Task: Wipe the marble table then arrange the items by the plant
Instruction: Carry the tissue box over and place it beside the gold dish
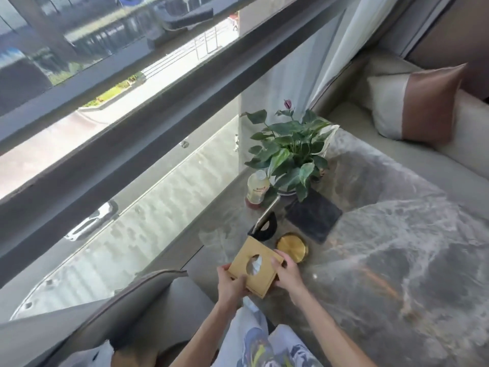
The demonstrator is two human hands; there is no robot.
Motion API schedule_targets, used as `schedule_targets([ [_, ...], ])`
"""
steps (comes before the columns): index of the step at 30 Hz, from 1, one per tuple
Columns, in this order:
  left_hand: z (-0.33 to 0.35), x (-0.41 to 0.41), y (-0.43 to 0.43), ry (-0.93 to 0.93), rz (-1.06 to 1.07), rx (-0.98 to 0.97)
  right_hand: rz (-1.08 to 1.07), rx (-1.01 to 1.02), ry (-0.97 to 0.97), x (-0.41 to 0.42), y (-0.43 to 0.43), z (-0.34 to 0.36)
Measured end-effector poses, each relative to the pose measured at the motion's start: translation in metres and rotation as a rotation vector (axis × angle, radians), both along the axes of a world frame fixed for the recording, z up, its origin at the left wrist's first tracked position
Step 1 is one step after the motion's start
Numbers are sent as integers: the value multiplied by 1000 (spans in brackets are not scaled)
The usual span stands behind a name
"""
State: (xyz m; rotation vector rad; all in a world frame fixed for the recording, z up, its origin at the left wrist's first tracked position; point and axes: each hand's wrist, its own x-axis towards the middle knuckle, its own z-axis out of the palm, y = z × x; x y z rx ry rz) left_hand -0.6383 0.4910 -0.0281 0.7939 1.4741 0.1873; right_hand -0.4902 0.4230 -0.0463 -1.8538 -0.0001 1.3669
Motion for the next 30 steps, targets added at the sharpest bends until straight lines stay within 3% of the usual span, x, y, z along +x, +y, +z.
schedule_targets([
  [30, -13, 14, -17, 23, -117, -92, -99, -54, 45, 6, -38, -3],
])
